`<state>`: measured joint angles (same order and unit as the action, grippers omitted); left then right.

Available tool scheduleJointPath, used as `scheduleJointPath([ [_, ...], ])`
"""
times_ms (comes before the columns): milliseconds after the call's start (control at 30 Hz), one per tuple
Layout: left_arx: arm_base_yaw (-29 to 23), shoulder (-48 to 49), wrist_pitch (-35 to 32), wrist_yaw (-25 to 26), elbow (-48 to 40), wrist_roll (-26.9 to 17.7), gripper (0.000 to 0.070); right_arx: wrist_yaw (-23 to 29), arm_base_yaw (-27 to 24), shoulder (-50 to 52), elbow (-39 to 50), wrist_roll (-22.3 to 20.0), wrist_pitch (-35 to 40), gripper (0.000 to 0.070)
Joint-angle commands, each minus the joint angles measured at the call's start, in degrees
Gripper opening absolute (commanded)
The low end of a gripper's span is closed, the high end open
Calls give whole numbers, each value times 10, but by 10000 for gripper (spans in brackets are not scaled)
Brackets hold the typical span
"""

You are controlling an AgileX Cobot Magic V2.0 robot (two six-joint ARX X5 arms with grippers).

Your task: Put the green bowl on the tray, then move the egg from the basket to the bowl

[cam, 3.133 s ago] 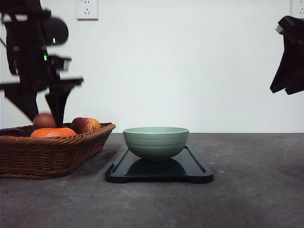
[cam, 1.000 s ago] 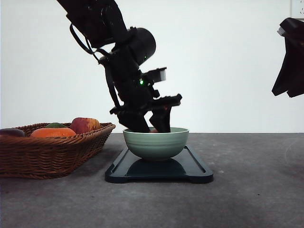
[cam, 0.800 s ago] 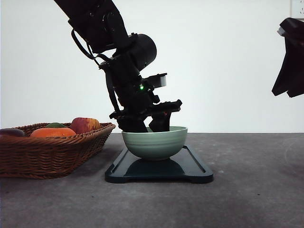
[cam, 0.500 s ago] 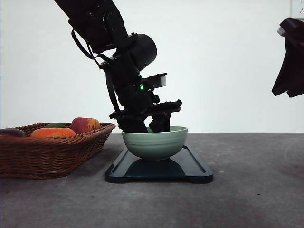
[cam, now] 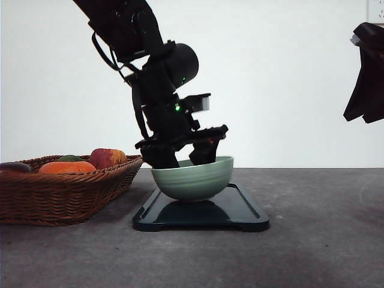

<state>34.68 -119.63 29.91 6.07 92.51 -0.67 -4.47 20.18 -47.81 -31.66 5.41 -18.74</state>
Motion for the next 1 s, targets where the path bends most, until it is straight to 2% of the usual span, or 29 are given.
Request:
scheduleJointPath([
  [0,5,-9,15,-1,32,-6,431,0,3,-4,-3,6,0,201],
  [300,4,-5,160,-1,154,6,427,0,3,-4,-3,6,-14,201],
  [500,2,39,192,-1,159,33,427,0,3,-4,-3,6,-28,201],
  [667,0,101,144,-1,83,35,427,0,3,-4,-3,6,-30,201],
  [967,-2,265,-17,-1,-177,53,427,0,3,-4,-3,5,-30,201],
])
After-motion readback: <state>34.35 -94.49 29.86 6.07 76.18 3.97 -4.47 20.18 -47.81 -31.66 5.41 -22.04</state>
